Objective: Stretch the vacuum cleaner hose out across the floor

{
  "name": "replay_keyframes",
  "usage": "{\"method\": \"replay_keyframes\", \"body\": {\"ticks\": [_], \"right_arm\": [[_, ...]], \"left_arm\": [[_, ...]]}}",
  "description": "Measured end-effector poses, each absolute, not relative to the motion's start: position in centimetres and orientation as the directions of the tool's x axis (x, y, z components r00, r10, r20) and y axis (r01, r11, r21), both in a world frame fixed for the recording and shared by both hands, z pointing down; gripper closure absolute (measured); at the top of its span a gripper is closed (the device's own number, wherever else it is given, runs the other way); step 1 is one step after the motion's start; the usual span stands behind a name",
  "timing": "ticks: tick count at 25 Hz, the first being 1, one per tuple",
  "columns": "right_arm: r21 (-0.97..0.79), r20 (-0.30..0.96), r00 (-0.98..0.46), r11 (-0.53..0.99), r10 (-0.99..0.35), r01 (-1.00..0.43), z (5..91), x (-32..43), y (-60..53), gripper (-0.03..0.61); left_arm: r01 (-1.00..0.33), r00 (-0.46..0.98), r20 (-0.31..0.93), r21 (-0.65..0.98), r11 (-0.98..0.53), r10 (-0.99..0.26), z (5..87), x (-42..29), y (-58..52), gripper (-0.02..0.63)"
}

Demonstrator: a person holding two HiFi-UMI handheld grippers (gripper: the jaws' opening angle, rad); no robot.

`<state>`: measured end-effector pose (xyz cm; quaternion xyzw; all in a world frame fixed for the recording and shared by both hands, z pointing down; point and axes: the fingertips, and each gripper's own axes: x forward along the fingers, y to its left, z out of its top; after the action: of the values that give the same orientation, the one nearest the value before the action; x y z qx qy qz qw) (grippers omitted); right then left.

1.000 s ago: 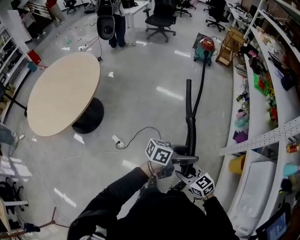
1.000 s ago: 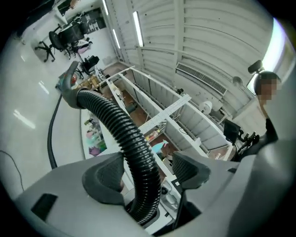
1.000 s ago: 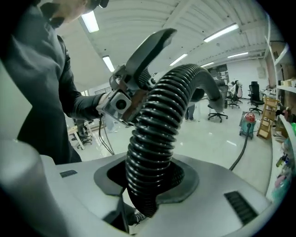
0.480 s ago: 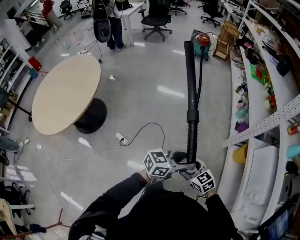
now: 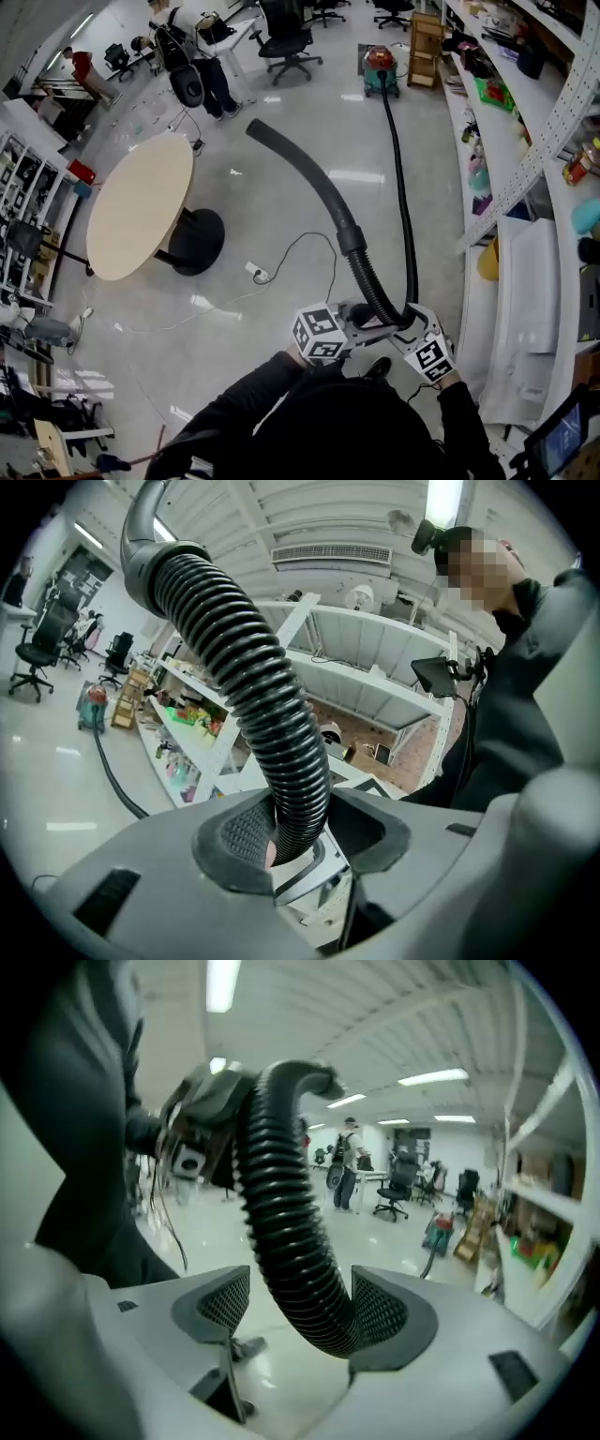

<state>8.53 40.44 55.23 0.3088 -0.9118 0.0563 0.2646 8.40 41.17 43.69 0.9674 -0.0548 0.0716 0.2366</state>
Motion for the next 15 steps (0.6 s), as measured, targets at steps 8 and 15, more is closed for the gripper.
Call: {"method": "replay_keyframes", "body": {"ticks": [8,15], "right_arm": [[0.426,0.457,-0.454,0.636,-0.765,-0.643,53.7,8.5,41.2,0.253],[-0.039,0.253,-0.695,0.711,-0.672,-0.702,43.3,1.8,40.5,0.255]], "left_arm": [[-0.322,0.927,0.292,0.298,-0.898,-0.236,44.4,4.5,40.5,0.425],[-0.303,0.914,0.357,0.287,-0.909,-0.193,48.6,-0.6,41.2,0.425]]}}
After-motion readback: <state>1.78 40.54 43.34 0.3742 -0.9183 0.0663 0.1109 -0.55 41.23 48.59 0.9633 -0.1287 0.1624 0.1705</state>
